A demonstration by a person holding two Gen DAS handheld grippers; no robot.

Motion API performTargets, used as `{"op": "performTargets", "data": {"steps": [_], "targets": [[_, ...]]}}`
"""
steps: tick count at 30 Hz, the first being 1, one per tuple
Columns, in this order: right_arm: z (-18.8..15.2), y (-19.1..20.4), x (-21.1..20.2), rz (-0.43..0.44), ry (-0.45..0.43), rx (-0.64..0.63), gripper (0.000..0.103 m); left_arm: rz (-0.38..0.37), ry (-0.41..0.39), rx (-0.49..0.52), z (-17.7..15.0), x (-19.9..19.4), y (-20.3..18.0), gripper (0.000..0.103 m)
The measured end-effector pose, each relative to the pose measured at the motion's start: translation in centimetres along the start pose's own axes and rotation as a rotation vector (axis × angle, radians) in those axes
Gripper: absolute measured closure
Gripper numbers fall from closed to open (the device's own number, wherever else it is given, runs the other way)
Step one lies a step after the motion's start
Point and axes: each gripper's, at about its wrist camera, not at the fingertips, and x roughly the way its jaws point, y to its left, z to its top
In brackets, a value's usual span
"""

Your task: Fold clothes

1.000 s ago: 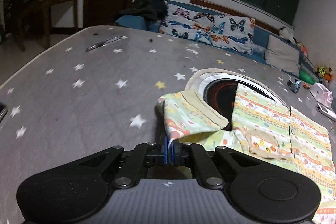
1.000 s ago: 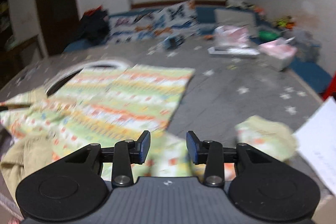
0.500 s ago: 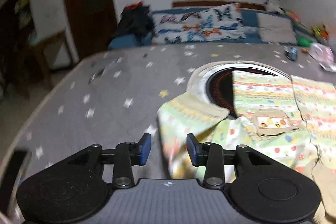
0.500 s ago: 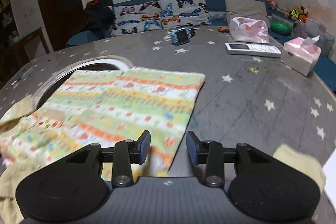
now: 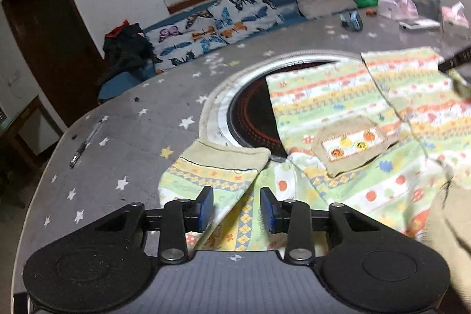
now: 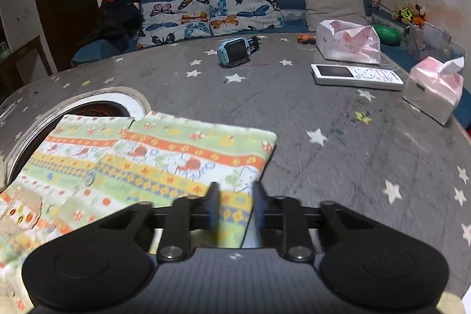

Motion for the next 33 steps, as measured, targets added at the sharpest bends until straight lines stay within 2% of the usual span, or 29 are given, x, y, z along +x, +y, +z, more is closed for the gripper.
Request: {"op": "performTargets", "data": {"steps": [2,4,7,11,17,19,23,25,26,27,31,33], "targets": [[0.5,0.3,0.5,-0.008,-0.002,-0.007,0.096,-0.001,0.008,0.001,-0.2,0.6,0.1,0.077],[1.2,0.7,1.3,-0.007,-0.004,-0.017,0.098,-0.002,0.016,0.002,-0.3,1.1,0.3,0.085],[2.3,1.5,2.6,-0.006,-0.007,-0.033,0.099,0.002,0.027,-0.006,-0.5,1.8,0.6,0.091],[4.2,3.4,4.8,-0.007,-0.007,-0.066,0.099,0.008,0.037,-0.042,-0.5,2.0,1.4,0.091],[6.2,5.6,7.1,-0.012,0.001,-0.121,0.096,-0.007,0.004,-0.019,0.2,1.2,0.6,0.086],[6.1,5.6,6.6,-0.016,-0.004,-0.126,0.095,-0.012,0.002,0.007,0.3,1.5,0.1,0.082],[5.5,4.7,4.5,-0.002,-0.018,-0.113,0.091,-0.022,-0.002,0.059,0.6,2.1,-0.9,0.082],[5.0,4.3,3.1,0.010,-0.025,-0.119,0.084,-0.028,-0.001,0.050,0.4,2.4,-0.8,0.088],[4.7,4.1,2.4,0.013,-0.030,-0.127,0.079,-0.029,-0.002,0.032,0.4,2.4,-0.6,0.095],[4.3,4.0,1.7,0.016,-0.036,-0.135,0.078,-0.027,-0.001,0.011,0.4,2.4,-0.3,0.100],[2.4,4.0,-1.8,0.052,-0.058,-0.170,0.078,0.001,-0.058,-0.159,0.1,0.5,2.6,0.102],[1.4,4.1,-3.2,0.070,-0.062,-0.179,0.075,0.035,-0.095,-0.278,-0.5,-1.1,5.0,0.102]]}}
